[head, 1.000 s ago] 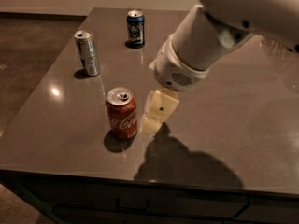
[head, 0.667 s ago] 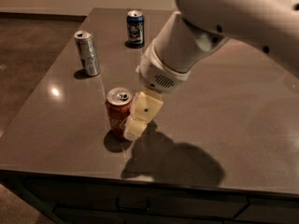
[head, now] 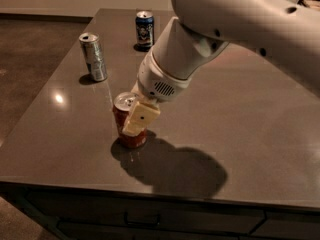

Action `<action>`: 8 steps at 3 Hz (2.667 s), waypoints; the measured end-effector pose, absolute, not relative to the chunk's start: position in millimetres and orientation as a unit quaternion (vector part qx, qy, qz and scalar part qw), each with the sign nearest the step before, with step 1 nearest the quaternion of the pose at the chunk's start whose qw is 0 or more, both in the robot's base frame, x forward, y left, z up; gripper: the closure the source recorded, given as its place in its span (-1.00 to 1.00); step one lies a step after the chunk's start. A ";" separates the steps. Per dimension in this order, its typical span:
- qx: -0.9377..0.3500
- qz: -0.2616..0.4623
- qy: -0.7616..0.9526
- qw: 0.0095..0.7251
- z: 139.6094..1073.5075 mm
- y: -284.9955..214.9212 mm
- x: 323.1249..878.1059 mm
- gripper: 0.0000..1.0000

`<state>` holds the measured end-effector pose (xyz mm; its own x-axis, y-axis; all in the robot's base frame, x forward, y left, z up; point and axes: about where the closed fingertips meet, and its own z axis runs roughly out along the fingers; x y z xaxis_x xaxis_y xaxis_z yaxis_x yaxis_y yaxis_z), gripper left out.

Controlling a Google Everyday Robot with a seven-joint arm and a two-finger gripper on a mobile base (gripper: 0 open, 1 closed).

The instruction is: Move coke can near redbull can

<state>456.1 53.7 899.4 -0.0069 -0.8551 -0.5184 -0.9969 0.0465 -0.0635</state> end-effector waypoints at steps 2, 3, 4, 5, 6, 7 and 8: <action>-0.668 0.183 0.682 0.234 931.0 72.0 478.8 0.74; -0.652 0.176 0.695 0.246 947.5 87.4 524.8 1.00; -0.633 0.158 0.712 0.259 960.6 104.6 575.0 1.00; -0.617 0.141 0.727 0.267 964.2 119.3 612.4 1.00; -0.611 0.124 0.738 0.259 951.4 128.6 635.5 0.67; -0.608 0.115 0.746 0.245 931.0 130.1 645.8 0.20; -0.604 0.115 0.753 0.235 912.6 125.8 650.3 -0.26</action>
Offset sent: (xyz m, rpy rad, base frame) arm 0.0589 0.0313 0.0572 0.0812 -0.0089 -0.0227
